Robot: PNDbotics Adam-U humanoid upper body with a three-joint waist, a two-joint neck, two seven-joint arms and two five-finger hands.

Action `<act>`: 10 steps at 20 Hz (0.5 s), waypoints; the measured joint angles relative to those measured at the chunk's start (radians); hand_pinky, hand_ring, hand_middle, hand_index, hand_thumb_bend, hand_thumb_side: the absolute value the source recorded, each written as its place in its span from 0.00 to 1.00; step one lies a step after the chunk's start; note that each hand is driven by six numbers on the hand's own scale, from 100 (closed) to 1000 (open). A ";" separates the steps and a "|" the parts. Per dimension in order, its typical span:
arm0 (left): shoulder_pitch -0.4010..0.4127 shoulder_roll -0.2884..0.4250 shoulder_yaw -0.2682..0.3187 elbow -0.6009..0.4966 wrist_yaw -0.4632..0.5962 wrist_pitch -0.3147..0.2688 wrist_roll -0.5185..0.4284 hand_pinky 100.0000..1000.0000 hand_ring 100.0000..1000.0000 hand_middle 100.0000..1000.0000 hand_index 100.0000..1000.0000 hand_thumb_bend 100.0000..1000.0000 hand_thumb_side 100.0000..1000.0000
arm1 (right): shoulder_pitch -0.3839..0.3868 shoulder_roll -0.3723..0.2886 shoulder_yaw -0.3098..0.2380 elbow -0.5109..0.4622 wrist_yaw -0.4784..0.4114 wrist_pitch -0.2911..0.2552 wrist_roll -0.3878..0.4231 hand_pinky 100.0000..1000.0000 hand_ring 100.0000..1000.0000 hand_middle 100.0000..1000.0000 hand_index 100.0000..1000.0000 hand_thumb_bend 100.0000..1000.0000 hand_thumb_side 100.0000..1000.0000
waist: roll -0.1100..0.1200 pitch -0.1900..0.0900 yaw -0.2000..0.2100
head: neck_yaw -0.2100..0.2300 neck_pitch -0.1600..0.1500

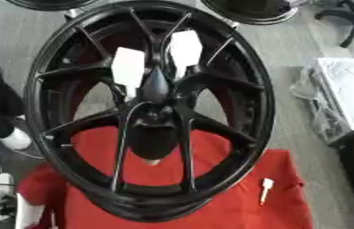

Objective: Pull the pin out of the wheel hub.

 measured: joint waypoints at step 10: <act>0.003 0.008 0.001 0.001 0.006 0.004 0.014 0.75 0.81 0.76 0.82 0.07 0.82 | -0.021 0.039 0.047 0.057 0.158 -0.044 -0.012 0.83 0.78 0.75 0.82 0.43 0.25 | -0.001 -0.001 -0.005 | 0.007 0.000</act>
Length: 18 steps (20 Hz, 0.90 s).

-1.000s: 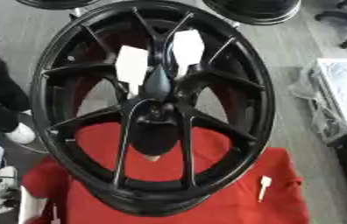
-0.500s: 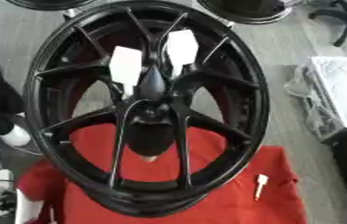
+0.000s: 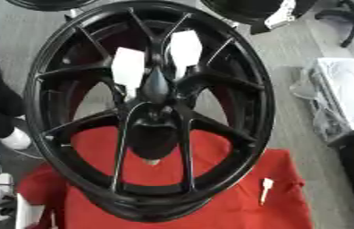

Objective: Pull the pin out of the wheel hub.

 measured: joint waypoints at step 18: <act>0.007 0.001 0.000 0.018 0.005 0.006 0.011 0.75 0.81 0.76 0.82 0.07 0.82 | 0.027 0.152 -0.035 -0.127 0.067 0.026 0.017 0.80 0.74 0.73 0.84 0.54 0.22 | 0.004 -0.007 -0.011 | -0.008 0.000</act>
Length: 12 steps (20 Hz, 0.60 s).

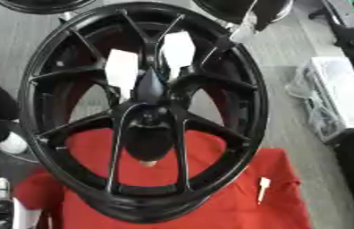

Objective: Pull the pin out of the wheel hub.

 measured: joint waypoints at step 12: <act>0.000 0.000 0.000 0.014 0.005 0.003 0.001 0.75 0.81 0.76 0.82 0.07 0.83 | 0.008 0.019 0.031 -0.007 0.051 0.020 0.008 0.76 0.71 0.69 0.77 0.49 0.20 | -0.003 -0.003 0.008 | 0.000 0.000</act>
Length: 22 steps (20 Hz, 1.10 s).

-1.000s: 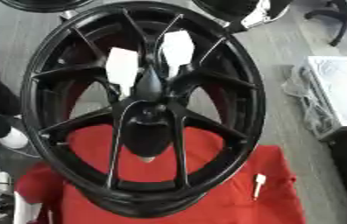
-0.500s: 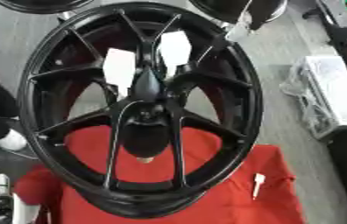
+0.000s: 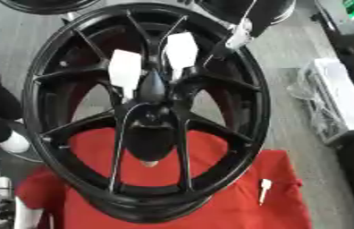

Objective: Pull the pin out of the wheel hub.

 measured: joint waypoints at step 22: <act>-0.013 -0.002 0.068 -0.008 0.042 -0.031 0.080 0.75 0.80 0.75 0.81 0.09 0.80 | 0.000 0.027 0.022 0.033 0.059 0.075 0.006 0.74 0.70 0.68 0.76 0.45 0.15 | -0.002 -0.001 0.026 | -0.043 0.000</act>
